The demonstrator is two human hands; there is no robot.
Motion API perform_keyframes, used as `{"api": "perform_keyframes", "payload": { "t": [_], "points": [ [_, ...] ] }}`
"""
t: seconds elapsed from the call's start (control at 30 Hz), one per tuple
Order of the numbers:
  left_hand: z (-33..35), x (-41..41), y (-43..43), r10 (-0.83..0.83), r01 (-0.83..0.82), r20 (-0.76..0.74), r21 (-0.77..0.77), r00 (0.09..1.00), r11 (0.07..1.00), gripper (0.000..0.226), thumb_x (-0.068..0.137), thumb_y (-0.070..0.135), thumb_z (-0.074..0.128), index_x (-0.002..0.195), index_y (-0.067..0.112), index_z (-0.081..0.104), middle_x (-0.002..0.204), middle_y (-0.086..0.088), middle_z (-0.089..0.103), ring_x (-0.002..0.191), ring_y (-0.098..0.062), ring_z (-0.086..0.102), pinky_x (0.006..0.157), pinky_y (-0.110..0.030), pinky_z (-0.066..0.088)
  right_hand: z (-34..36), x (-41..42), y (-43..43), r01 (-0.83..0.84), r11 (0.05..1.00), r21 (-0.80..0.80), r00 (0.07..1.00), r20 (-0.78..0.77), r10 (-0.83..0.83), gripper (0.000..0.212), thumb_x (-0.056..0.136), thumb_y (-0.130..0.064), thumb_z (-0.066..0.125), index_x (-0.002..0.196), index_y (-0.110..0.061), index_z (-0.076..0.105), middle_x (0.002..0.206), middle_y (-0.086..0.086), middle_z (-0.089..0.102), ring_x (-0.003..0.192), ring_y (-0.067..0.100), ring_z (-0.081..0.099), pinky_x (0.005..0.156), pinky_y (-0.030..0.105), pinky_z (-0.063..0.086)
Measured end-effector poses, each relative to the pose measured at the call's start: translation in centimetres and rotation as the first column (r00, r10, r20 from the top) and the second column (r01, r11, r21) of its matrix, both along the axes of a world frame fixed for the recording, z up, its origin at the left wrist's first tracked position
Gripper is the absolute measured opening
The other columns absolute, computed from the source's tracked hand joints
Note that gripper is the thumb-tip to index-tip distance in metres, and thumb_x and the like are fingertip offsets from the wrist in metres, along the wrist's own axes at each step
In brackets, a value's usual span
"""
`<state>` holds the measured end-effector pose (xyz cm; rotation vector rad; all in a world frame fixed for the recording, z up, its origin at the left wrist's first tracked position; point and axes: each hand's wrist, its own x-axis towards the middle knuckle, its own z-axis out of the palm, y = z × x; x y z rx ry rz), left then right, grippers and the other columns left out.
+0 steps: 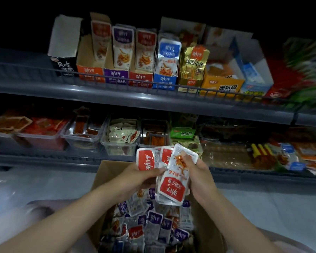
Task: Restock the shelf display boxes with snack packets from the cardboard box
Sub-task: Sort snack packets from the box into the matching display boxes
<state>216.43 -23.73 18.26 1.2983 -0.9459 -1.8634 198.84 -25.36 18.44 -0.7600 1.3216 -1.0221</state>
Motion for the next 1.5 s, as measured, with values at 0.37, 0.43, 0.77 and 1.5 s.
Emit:
{"api": "perform_keyframes", "payload": {
  "t": [0.37, 0.43, 0.77, 1.5],
  "points": [
    [0.7, -0.8, -1.9, 0.136, -0.112, -0.234, 0.111, 0.963, 0.987, 0.028, 0.089, 0.024, 0.058, 0.113, 0.01, 0.062, 0.107, -0.012, 0.072, 0.094, -0.024, 0.071, 0.077, -0.035, 0.059, 2.6, -1.5, -1.2, 0.105, 0.986, -0.128, 0.994, -0.03, -0.11, 0.018, 0.088, -0.029, 0.064, 0.099, -0.015, 0.067, 0.09, 0.005, 0.075, 0.08, 0.022, 0.073, 0.071, 0.036, 0.059],
    [0.7, -0.9, -2.3, 0.156, -0.13, -0.26, 0.114, 0.953, 0.985, 0.028, 0.088, 0.024, 0.059, 0.112, 0.01, 0.063, 0.107, -0.012, 0.072, 0.095, -0.024, 0.07, 0.077, -0.035, 0.059, 2.6, -1.7, -1.6, 0.172, 0.972, -0.162, 0.983, -0.032, -0.18, 0.016, 0.089, -0.028, 0.064, 0.098, -0.016, 0.066, 0.09, 0.004, 0.075, 0.08, 0.019, 0.073, 0.067, 0.031, 0.058],
    [0.8, -0.5, -2.8, 0.202, -0.191, -0.197, 0.073, 0.959, 0.979, 0.031, 0.087, 0.013, 0.063, 0.117, 0.005, 0.061, 0.102, -0.012, 0.073, 0.088, -0.024, 0.072, 0.065, -0.031, 0.059, 1.5, -1.5, -2.2, 0.405, 0.914, -0.014, 0.906, 0.138, -0.4, 0.022, 0.095, -0.015, 0.055, 0.114, -0.006, 0.049, 0.096, 0.01, 0.065, 0.086, 0.019, 0.066, 0.074, 0.032, 0.056],
    [1.2, -0.4, -2.7, 0.214, -0.215, -0.094, -0.003, 0.972, 0.977, 0.036, 0.088, 0.045, 0.054, 0.11, 0.018, 0.064, 0.099, -0.007, 0.074, 0.089, -0.022, 0.072, 0.074, -0.038, 0.057, 2.3, -1.5, -1.0, -0.312, 0.947, -0.073, 0.926, -0.248, 0.285, 0.035, 0.072, -0.015, 0.08, 0.103, -0.011, 0.065, 0.096, 0.002, 0.075, 0.086, 0.016, 0.073, 0.077, 0.032, 0.059]
  ]
}}
